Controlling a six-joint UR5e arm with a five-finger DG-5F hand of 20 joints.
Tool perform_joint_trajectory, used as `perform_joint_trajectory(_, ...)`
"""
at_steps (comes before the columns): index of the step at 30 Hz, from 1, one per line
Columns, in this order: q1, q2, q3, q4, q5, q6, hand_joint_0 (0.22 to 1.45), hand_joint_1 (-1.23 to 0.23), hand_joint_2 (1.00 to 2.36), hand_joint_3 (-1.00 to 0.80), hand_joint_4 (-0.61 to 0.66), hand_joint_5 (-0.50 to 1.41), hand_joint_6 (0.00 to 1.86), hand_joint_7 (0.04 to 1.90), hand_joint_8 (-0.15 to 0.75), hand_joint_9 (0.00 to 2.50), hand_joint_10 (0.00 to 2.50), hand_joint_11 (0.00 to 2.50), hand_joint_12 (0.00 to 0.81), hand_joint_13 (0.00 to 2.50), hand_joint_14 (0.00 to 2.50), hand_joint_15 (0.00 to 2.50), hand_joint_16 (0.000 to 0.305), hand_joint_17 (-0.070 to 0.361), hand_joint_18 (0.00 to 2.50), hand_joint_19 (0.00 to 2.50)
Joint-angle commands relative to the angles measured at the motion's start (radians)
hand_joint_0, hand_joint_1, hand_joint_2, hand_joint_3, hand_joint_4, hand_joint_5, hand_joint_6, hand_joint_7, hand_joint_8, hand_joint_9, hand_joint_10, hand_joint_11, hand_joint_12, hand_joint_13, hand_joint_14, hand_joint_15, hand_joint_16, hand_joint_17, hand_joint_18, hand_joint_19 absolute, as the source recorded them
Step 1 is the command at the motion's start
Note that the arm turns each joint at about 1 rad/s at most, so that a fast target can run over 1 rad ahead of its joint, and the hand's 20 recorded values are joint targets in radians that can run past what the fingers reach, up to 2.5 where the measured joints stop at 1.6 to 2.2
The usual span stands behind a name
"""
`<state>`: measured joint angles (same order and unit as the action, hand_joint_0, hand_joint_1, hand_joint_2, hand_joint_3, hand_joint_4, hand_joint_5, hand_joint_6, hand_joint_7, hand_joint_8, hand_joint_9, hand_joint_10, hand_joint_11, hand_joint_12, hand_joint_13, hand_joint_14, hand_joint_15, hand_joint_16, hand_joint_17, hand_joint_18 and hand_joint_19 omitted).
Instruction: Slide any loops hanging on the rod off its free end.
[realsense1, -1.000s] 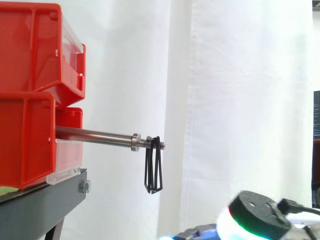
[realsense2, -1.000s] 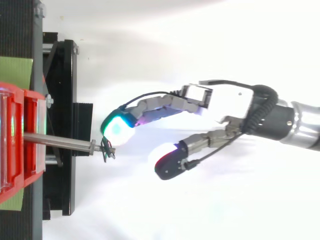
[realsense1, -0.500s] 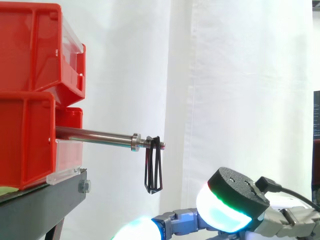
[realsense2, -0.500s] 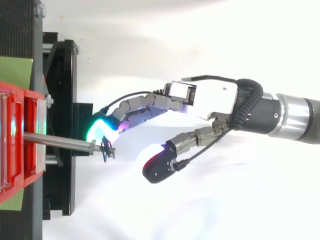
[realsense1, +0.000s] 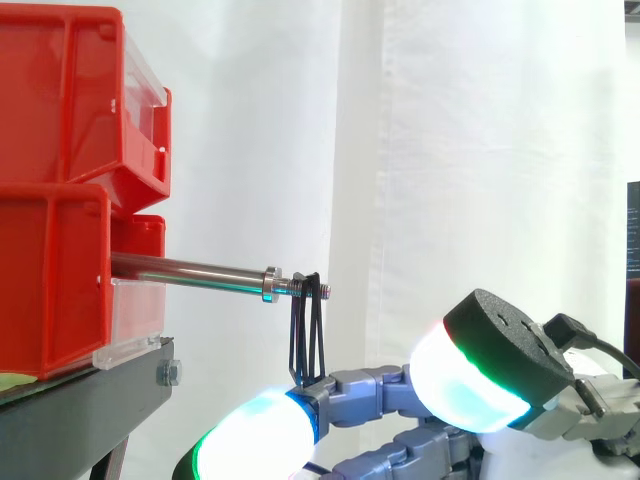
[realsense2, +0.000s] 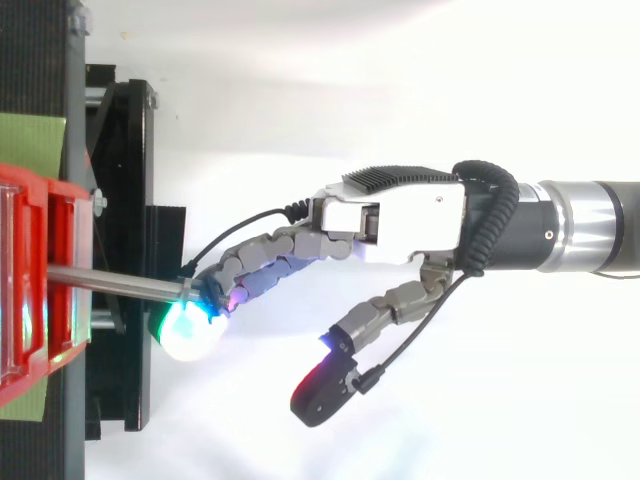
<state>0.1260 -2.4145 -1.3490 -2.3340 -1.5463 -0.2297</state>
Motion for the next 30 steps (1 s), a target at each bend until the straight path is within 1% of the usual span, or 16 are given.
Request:
perform_joint_trajectory(1, -0.002, -0.011, 0.001, 0.033, 0.009, -0.02, 0.57, -0.57, 1.0, -0.5, 0.22, -0.19, 0.5, 0.67, 0.284, 0.58, 0.0, 0.0, 0.262, 0.51, 0.0, 0.02, 0.034, 0.077, 0.47, 0.27)
perform_joint_trajectory(2, -0.003, -0.011, 0.001, 0.047, 0.011, -0.022, 0.57, -0.57, 1.0, -0.5, 0.22, -0.19, 0.5, 0.67, 0.285, 0.58, 0.0, 0.0, 0.262, 0.51, 0.0, 0.02, 0.034, 0.077, 0.47, 0.27)
perform_joint_trajectory(3, -0.005, -0.018, 0.002, 0.059, 0.012, -0.022, 0.57, -0.57, 1.0, -0.5, 0.22, -0.19, 0.5, 0.67, 0.284, 0.58, 0.0, 0.0, 0.262, 0.51, 0.0, 0.02, 0.034, 0.077, 0.47, 0.26)
perform_joint_trajectory(4, -0.005, -0.034, 0.014, 0.065, 0.011, -0.019, 0.57, -0.57, 1.0, -0.5, 0.22, -0.19, 0.5, 0.67, 0.284, 0.58, 0.0, 0.0, 0.263, 0.51, 0.0, 0.02, 0.034, 0.077, 0.47, 0.26)
perform_joint_trajectory(6, -0.008, -0.04, 0.027, 0.064, 0.011, -0.016, 0.57, -0.57, 1.0, -0.5, 0.22, -0.19, 0.5, 0.67, 0.284, 0.58, 0.0, 0.0, 0.264, 0.51, 0.0, 0.02, 0.034, 0.077, 0.47, 0.27)
perform_joint_trajectory(7, -0.008, -0.04, 0.027, 0.064, 0.011, -0.016, 0.57, -0.57, 1.0, -0.5, 0.22, -0.19, 0.5, 0.67, 0.284, 0.58, 0.0, 0.0, 0.264, 0.51, 0.0, 0.02, 0.034, 0.077, 0.47, 0.27)
perform_joint_trajectory(8, -0.008, -0.048, 0.033, 0.062, 0.008, -0.013, 0.57, -0.57, 1.0, -0.5, 0.22, -0.19, 0.5, 0.67, 0.284, 0.58, 0.0, 0.0, 0.264, 0.51, 0.0, 0.02, 0.034, 0.077, 0.47, 0.27)
perform_joint_trajectory(11, -0.011, -0.048, 0.034, 0.059, 0.008, -0.007, 0.57, -0.56, 1.0, -0.5, 0.22, -0.19, 0.5, 0.67, 0.283, 0.58, 0.0, 0.0, 0.263, 0.51, 0.0, 0.02, 0.034, 0.077, 0.47, 0.27)
perform_joint_trajectory(15, -0.022, -0.048, 0.042, 0.053, 0.002, 0.001, 0.57, -0.56, 1.0, -0.5, 0.22, -0.19, 0.5, 0.67, 0.284, 0.58, 0.0, 0.0, 0.262, 0.51, 0.0, 0.02, 0.034, 0.077, 0.47, 0.28)
perform_joint_trajectory(19, -0.022, -0.048, 0.042, 0.053, 0.002, 0.001, 0.57, -0.56, 1.0, -0.5, 0.22, -0.19, 0.5, 0.67, 0.284, 0.58, 0.0, 0.0, 0.26, 0.51, 0.0, 0.02, 0.034, 0.077, 0.48, 0.27)
perform_joint_trajectory(22, -0.025, -0.048, 0.042, 0.058, 0.002, 0.003, 0.58, -0.56, 1.0, -0.5, 0.22, -0.18, 0.5, 0.68, 0.286, 0.59, 0.0, 0.0, 0.259, 0.51, 0.0, 0.02, 0.034, 0.077, 0.48, 0.27)
perform_joint_trajectory(24, -0.025, -0.048, 0.048, 0.058, -0.001, 0.003, 0.58, -0.56, 1.0, -0.5, 0.23, -0.18, 0.5, 0.69, 0.286, 0.59, 0.0, 0.0, 0.259, 0.51, 0.0, 0.02, 0.034, 0.077, 0.48, 0.27)
perform_joint_trajectory(28, -0.026, -0.048, 0.062, 0.053, -0.018, 0.0, 0.59, -0.56, 1.0, -0.48, 0.24, -0.16, 0.5, 0.75, 0.286, 0.59, 0.0, 0.0, 0.258, 0.51, 0.0, 0.02, 0.034, 0.076, 0.47, 0.28)
perform_joint_trajectory(30, -0.026, -0.048, 0.067, 0.053, -0.02, 0.0, 0.59, -0.56, 1.0, -0.48, 0.25, -0.15, 0.5, 0.78, 0.285, 0.6, 0.0, 0.0, 0.258, 0.51, 0.0, 0.02, 0.034, 0.076, 0.48, 0.28)
